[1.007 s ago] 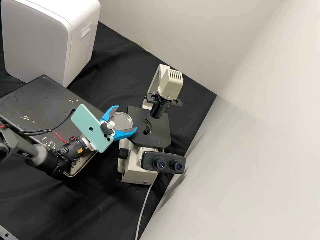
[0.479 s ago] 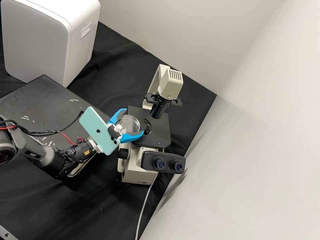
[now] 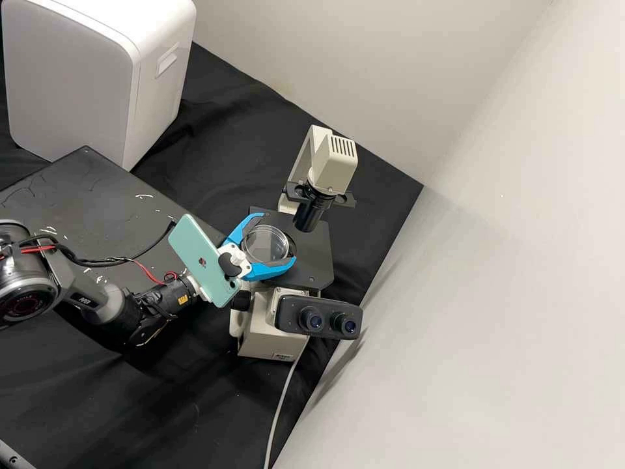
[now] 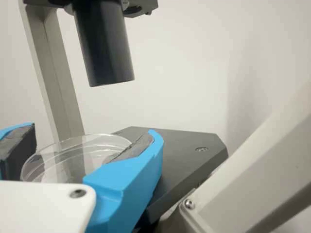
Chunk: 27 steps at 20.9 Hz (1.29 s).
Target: Place the petri dish on the microscope
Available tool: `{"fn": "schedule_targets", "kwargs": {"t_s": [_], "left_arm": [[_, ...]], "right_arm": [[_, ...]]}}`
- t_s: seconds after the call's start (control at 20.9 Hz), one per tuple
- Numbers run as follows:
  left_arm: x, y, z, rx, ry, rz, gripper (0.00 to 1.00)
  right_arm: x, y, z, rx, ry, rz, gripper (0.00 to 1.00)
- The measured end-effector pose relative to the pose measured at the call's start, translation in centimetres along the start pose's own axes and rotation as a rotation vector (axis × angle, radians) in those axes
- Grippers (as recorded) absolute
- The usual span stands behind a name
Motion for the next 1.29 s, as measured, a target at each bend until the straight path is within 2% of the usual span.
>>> {"fn": "schedule_targets", "kwargs": {"t_s": [0.24,0.34,0.81,1.05,1.15,1.29], "left_arm": [[0.0,0.0,0.0,0.0,0.0,0.0,1.0],[0.0,0.0,0.0,0.0,0.0,0.0,1.0],[0.0,0.0,0.0,0.0,0.0,0.0,1.0],[0.0,-0.02,0.0,0.0,0.0,-0.001,1.0],[0.0,-0.02,0.0,-0.007,0.0,-0.001,1.0],[0.0,-0.01,-0.1,-0.014,0.005,-0.001,1.0]], "right_arm": [[1.2,-0.2,0.4,-0.031,-0.007,0.021,0.0],[1.6,-0.3,0.3,-0.031,-0.007,0.031,0.0],[3.4,-1.3,0.5,-0.105,-0.003,0.046,0.0],[4.0,-1.5,0.6,-0.118,-0.011,0.064,0.0],[4.2,-1.5,0.7,-0.117,-0.013,0.079,0.0],[4.4,-1.8,0.8,-0.144,-0.009,0.076,0.0]]}}
